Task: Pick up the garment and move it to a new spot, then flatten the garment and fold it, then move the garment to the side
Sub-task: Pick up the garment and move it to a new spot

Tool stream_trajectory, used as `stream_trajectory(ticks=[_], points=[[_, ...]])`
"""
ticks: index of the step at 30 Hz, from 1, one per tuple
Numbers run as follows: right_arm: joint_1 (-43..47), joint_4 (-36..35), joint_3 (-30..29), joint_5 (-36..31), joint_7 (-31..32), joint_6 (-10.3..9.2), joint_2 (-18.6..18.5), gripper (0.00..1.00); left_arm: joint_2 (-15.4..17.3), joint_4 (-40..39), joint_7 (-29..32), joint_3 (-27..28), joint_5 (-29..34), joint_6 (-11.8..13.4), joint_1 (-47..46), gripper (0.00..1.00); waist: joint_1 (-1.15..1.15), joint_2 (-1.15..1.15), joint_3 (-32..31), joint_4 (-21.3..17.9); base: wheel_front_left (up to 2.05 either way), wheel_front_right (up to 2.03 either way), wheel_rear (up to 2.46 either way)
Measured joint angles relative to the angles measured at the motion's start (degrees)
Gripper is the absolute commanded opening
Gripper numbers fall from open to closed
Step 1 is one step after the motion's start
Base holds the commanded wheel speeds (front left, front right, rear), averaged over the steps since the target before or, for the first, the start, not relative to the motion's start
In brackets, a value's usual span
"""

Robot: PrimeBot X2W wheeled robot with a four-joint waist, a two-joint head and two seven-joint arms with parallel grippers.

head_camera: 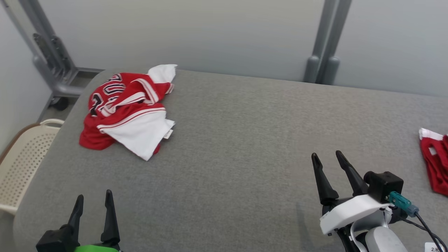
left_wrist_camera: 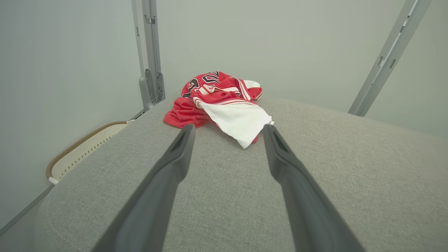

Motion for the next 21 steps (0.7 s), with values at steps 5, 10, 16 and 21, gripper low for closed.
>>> stream_trajectory(ticks=[5, 10, 16, 21], points=[[0.29, 0.6, 0.63, 1.0, -0.48, 0.0, -0.01, 1.0, 0.65, -1.16, 0.53, 0.1, 0.08, 0.55, 1.2, 1.0, 0.0, 0.0, -0.38, 5.83, 0.0, 0.0, 0.0], [-0.09, 1.22, 2.43, 1.59, -0.66, 0.0, 0.03, 1.0, 0.93, -3.53, 1.0, 0.93, 0.0, 2.0, 3.71, 1.0, 0.0, 0.0, -0.78, 11.28, 0.0, 0.0, 0.0], [-2.02, 2.61, 3.81, 1.59, -0.67, 0.0, 0.08, 1.0, 0.8, -5.77, 0.68, 1.46, -0.01, 2.87, 5.43, 1.0, 0.0, 0.0, -0.61, 15.28, 0.0, 0.0, 0.0], [-2.16, 3.55, 4.15, 1.9, -0.99, 0.0, 0.08, 1.0, 1.18, -6.65, 0.81, 1.35, 0.04, 3.28, 5.69, 1.0, 0.0, 0.0, -0.28, 16.06, 0.0, 0.0, 0.0]])
